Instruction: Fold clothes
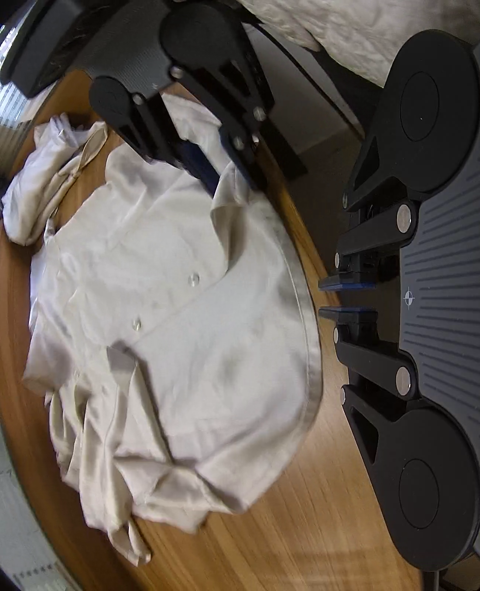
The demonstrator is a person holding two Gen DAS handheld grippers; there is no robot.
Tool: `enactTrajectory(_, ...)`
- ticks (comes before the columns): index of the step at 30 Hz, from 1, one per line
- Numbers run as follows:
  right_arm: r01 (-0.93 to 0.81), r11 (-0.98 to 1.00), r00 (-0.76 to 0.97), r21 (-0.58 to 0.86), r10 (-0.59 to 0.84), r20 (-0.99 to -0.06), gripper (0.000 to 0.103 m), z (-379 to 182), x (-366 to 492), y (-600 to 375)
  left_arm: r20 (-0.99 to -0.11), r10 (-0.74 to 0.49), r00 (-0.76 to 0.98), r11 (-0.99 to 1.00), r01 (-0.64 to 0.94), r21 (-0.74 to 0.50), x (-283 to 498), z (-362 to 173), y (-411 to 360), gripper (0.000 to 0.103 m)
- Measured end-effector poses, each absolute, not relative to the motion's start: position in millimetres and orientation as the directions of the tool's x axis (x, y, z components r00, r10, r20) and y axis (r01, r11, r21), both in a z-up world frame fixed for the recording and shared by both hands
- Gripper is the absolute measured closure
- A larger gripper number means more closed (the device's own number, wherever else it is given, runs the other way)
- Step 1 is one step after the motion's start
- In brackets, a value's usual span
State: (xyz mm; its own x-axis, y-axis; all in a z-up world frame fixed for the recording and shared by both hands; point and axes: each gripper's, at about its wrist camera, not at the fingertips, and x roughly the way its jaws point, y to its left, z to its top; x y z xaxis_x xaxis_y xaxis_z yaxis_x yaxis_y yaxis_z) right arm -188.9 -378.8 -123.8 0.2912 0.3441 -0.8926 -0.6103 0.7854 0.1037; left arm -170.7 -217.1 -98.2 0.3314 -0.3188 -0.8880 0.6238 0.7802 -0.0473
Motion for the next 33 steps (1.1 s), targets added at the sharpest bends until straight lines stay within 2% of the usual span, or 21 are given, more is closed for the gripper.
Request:
enactTrajectory(1, -0.599, 0.794, 0.305, 0.103, 0.345, -0.888, 0.061, -120, -190, -382, -0.885, -0.312, 0.346, 0.789, 0.614, -0.038, -172, -96, -213, 0.083)
enactTrajectory(6, -0.468, 0.876, 0.386, 0.115, 0.320, -0.865, 0.056, -107, -192, -411, -0.860, -0.250, 0.445, 0.862, 0.507, 0.012, -154, -85, -186, 0.074)
enactTrajectory(8, -0.392, 0.911, 0.420, 0.128, 0.301, -0.856, 0.053, -104, -193, -425, -0.855, -0.208, 0.475, 0.890, 0.454, 0.036, -142, -86, -177, 0.067)
enactTrajectory(11, -0.241, 0.957, 0.461, 0.160, 0.258, -0.849, 0.053, -105, -195, -448, -0.852, -0.169, 0.495, 0.916, 0.397, 0.048, -120, -89, -165, 0.064)
enactTrajectory(13, -0.141, 0.976, 0.480, 0.168, 0.216, -0.850, 0.051, -109, -198, -465, -0.858, -0.152, 0.490, 0.919, 0.389, 0.060, -108, -93, -161, 0.058)
enactTrajectory(17, 0.054, 0.989, 0.493, 0.136, 0.092, -0.865, 0.048, -119, -211, -498, -0.870, -0.129, 0.476, 0.916, 0.393, 0.079, -87, -104, -160, 0.056)
enactTrajectory(21, 0.216, 0.969, 0.461, 0.122, 0.009, -0.887, 0.048, -132, -226, -530, -0.867, -0.122, 0.483, 0.912, 0.399, 0.094, -74, -110, -163, 0.048)
enactTrajectory(28, 0.370, 0.921, 0.417, 0.123, -0.047, -0.907, 0.048, -146, -249, -560, -0.866, -0.099, 0.490, 0.923, 0.371, 0.105, -41, -120, -162, 0.048)
enactTrajectory(33, 0.421, 0.897, 0.415, 0.135, -0.058, -0.908, 0.047, -146, -254, -565, -0.862, -0.085, 0.500, 0.914, 0.384, 0.133, -19, -125, -167, 0.048)
